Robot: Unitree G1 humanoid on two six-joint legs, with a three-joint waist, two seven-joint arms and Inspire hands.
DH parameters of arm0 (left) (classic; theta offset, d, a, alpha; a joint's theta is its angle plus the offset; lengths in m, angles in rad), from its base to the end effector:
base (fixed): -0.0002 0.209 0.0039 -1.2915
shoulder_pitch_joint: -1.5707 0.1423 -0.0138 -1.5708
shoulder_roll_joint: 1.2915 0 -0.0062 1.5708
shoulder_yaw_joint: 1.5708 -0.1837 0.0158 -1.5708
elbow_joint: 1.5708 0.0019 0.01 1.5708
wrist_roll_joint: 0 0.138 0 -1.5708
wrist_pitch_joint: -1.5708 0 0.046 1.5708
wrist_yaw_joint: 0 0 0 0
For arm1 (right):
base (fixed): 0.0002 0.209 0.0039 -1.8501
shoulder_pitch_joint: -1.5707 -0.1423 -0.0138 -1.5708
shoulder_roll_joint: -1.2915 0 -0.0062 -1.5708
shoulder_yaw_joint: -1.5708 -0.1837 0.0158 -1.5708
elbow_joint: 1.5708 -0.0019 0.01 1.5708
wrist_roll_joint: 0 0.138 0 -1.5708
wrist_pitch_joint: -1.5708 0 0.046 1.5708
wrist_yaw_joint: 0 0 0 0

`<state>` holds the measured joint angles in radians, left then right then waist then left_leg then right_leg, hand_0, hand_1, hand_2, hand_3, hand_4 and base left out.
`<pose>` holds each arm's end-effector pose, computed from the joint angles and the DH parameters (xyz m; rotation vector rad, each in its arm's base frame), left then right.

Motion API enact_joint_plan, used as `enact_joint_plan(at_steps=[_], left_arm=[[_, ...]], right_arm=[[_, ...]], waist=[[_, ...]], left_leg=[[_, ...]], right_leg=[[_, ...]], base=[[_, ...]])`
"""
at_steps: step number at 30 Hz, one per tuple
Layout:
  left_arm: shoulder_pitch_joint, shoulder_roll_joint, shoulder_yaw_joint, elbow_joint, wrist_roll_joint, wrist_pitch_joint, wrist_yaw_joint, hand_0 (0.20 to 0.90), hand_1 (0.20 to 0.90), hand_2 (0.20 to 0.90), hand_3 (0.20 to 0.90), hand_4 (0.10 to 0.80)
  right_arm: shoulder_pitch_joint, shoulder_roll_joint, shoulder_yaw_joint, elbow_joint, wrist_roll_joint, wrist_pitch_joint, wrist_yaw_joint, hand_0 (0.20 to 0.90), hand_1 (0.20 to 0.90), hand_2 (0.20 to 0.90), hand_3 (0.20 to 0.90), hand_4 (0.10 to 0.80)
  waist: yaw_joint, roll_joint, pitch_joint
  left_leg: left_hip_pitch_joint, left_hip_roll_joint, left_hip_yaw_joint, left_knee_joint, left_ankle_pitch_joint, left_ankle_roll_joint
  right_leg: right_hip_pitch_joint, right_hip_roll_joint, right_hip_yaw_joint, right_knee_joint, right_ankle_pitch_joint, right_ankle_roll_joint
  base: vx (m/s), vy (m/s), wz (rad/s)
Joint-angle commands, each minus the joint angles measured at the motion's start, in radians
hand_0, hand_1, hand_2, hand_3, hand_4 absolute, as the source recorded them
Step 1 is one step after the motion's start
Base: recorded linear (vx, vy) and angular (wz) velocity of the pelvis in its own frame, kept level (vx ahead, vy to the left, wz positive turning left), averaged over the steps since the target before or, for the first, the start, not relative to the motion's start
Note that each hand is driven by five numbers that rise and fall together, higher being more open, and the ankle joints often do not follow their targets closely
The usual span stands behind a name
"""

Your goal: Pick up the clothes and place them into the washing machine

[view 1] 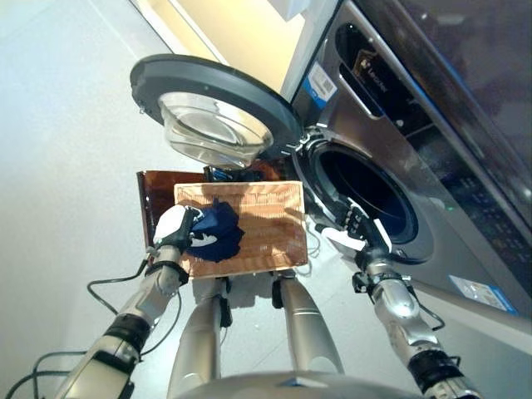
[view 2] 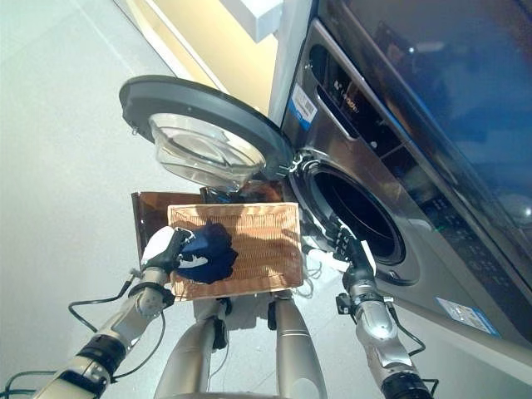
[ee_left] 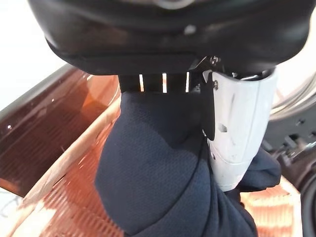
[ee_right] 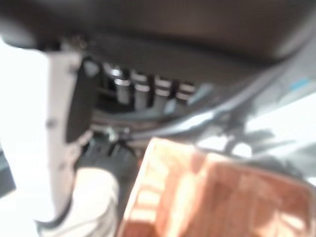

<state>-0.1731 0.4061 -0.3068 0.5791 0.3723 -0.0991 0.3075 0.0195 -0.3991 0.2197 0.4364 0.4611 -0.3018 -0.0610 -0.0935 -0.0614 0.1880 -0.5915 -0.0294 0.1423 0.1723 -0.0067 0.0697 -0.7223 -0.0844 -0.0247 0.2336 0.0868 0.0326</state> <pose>0.2130 0.2057 -0.0173 0.8893 0.1952 -0.0240 0.1775 -0.2184 -0.0165 0.0093 0.2025 -0.0531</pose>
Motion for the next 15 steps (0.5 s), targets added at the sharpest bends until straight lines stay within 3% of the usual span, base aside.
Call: enact_joint_plan(at_steps=[1,6,9,10,15], left_arm=[[0.044,0.007,0.039,-0.101,-0.080,-0.102,-0.017,0.200,0.200,0.200,0.200,0.300],[0.078,-0.016,0.044,-0.151,-0.211,-0.140,-0.099,0.200,0.200,0.200,0.200,0.300],[0.113,-0.021,0.037,-0.217,-0.305,-0.171,-0.166,0.200,0.200,0.200,0.200,0.300],[0.132,-0.029,0.020,-0.244,-0.387,-0.191,-0.216,0.200,0.200,0.200,0.200,0.300],[0.159,-0.028,-0.005,-0.305,-0.491,-0.209,-0.296,0.200,0.200,0.200,0.200,0.300]], right_arm=[[0.043,-0.003,0.004,-0.039,0.046,-0.042,0.026,0.900,0.900,0.900,0.900,0.800],[0.023,0.007,0.042,0.030,0.057,-0.031,0.054,0.900,0.900,0.900,0.900,0.800],[0.002,0.018,0.078,0.086,0.143,-0.022,0.129,0.900,0.900,0.900,0.900,0.800],[-0.009,0.036,0.103,0.120,0.245,-0.010,0.199,0.900,0.900,0.900,0.900,0.800],[-0.043,0.056,0.156,0.196,0.297,0.004,0.258,0.900,0.900,0.900,0.900,0.800]], waist=[[0.007,0.005,-0.077],[0.017,0.007,-0.077],[0.027,0.011,-0.072],[0.034,0.013,-0.070],[0.045,0.019,-0.061]], left_leg=[[-0.014,-0.002,-0.033,-0.035,0.014,-0.052],[0.045,-0.011,-0.038,-0.061,0.016,-0.051],[0.084,-0.016,-0.041,-0.075,0.018,-0.048],[0.101,-0.020,-0.042,-0.079,0.017,-0.047],[0.124,-0.025,-0.043,-0.086,0.018,-0.044]], right_leg=[[0.075,0.026,-0.048,-0.073,-0.010,-0.001],[0.143,0.025,-0.053,-0.108,-0.008,0.004],[0.189,0.024,-0.058,-0.129,-0.008,0.007],[0.208,0.023,-0.059,-0.136,-0.008,0.009],[0.237,0.020,-0.066,-0.153,-0.006,0.011]], base=[[-0.022,0.000,0.05],[0.024,0.005,0.02],[0.040,0.007,0.05],[0.036,0.013,0.05],[0.007,0.006,0.03]])
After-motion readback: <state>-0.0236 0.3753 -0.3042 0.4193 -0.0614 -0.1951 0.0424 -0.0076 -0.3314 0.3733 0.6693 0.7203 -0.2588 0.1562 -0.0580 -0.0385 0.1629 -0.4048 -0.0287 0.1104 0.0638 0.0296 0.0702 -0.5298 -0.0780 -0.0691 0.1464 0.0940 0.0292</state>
